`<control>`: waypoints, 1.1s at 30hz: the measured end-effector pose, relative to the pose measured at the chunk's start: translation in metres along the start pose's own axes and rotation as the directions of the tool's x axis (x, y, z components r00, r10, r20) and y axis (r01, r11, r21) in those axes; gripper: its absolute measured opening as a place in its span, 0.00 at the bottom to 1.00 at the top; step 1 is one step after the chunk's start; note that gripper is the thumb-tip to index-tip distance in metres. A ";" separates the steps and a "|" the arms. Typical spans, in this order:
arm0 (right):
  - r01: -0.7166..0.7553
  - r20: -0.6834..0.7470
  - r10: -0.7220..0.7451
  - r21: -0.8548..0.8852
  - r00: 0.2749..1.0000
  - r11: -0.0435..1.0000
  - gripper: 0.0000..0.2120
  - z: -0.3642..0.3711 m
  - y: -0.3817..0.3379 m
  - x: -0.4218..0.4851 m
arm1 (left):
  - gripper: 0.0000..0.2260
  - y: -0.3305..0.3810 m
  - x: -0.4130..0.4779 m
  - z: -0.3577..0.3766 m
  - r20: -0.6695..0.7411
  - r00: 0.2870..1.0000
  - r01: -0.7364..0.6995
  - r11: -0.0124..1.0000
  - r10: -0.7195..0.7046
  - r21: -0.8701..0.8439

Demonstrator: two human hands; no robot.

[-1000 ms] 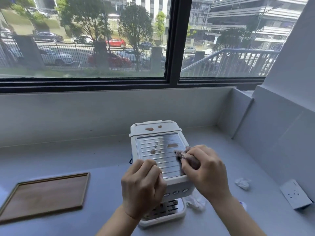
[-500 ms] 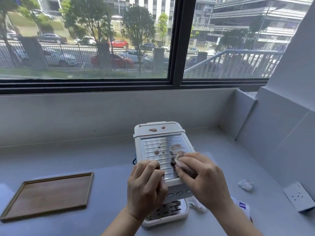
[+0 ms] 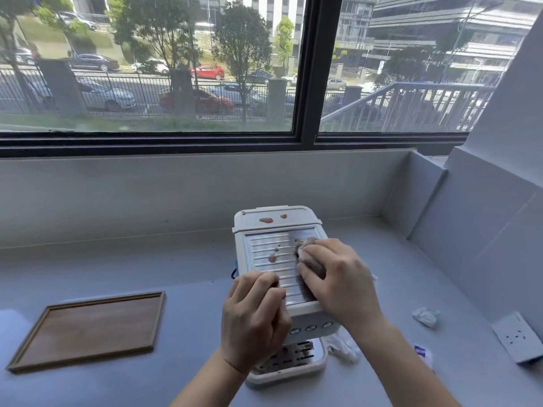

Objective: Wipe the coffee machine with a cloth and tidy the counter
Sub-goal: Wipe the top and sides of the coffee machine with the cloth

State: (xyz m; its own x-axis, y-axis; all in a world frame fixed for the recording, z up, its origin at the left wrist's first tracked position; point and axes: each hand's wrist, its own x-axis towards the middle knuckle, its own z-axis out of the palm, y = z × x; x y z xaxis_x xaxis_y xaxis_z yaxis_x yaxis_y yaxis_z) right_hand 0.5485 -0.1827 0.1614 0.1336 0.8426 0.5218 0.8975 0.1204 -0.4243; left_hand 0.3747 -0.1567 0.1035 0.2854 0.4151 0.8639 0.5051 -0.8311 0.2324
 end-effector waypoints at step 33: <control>0.051 0.099 -0.063 0.116 0.993 0.992 0.11 0.000 0.008 0.017 | 0.06 0.001 0.003 -0.001 -0.004 1.000 0.003 1.000 -0.003 -0.001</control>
State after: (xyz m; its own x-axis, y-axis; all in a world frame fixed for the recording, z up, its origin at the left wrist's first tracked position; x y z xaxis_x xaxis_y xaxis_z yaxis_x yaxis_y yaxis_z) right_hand 0.5574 -0.1670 0.1670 0.0349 0.8810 0.4719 0.8484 0.2234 -0.4799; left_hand 0.3754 -0.1568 0.1073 0.2811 0.4158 0.8649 0.5048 -0.8306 0.2353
